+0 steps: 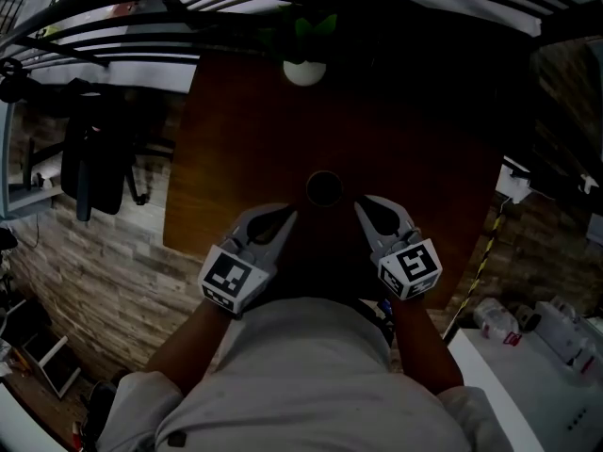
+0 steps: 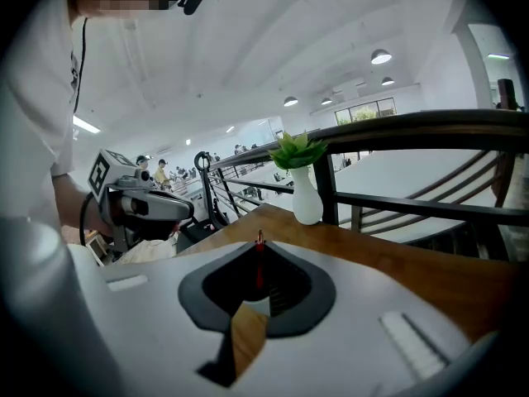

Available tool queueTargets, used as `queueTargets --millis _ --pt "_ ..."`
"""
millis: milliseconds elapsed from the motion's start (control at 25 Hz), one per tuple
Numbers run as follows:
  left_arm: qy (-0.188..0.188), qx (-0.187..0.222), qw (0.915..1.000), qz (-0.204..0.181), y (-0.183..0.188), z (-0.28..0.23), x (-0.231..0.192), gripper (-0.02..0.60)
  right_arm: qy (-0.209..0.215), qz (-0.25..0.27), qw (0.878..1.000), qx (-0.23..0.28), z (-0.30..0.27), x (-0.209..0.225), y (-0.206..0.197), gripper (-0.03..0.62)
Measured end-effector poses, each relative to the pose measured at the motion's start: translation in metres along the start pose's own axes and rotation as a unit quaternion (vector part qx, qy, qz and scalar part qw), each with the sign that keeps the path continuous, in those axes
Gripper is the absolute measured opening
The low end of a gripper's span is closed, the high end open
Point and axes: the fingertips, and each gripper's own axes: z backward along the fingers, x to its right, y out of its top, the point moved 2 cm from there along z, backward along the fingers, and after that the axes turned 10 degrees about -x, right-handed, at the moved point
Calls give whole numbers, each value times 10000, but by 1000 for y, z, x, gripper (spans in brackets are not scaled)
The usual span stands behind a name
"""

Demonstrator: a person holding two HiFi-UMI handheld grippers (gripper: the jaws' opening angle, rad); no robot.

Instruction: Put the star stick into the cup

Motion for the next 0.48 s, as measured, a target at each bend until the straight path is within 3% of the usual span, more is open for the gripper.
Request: queueTargets --millis 240,480 --pt "-18 -32 10000 61 -2 -6 -4 3 -27 -43 10000 -48 -5 6 -5 31" --pt "35 8 10000 55 -1 -7 -7 3 -39 -57 10000 -29 -8 8 -5 85"
